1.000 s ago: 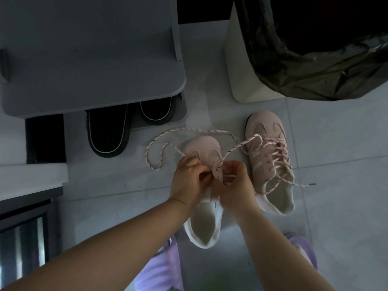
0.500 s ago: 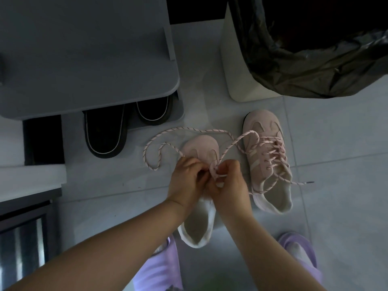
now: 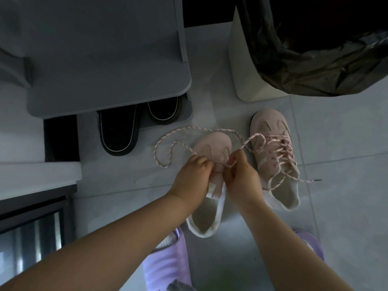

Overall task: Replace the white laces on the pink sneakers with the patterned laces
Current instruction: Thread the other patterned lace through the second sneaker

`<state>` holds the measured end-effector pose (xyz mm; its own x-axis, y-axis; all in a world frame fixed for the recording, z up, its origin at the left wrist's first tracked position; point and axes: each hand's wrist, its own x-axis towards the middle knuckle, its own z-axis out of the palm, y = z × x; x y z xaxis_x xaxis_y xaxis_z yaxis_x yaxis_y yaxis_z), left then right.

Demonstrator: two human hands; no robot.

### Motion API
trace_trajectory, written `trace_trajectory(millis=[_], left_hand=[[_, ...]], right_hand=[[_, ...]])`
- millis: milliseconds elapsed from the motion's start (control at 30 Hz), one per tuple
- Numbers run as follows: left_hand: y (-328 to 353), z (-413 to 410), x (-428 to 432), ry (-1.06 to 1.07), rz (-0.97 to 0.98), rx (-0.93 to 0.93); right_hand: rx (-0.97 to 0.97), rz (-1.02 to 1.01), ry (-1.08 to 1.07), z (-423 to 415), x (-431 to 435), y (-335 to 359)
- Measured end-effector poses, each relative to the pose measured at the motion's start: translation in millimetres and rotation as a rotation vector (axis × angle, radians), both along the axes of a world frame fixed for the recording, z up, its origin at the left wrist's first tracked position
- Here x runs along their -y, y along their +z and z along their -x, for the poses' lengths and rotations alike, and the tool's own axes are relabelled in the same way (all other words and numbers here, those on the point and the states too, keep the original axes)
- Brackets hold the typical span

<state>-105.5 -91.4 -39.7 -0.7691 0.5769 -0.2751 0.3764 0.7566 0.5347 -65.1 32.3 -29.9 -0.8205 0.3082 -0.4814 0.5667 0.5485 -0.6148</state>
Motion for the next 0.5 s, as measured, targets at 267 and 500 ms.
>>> trace_trajectory(millis=[267, 500], left_hand=[[-6.8, 4.5, 18.9, 0.156, -0.274, 0.028], [-5.3, -5.7, 18.0, 0.565, -0.249, 0.378]], right_hand=[[-0.241, -0.227, 0.337, 6.4, -8.3, 0.3], [-0.295, -0.166, 0.39, 11.5, -0.4, -3.3]])
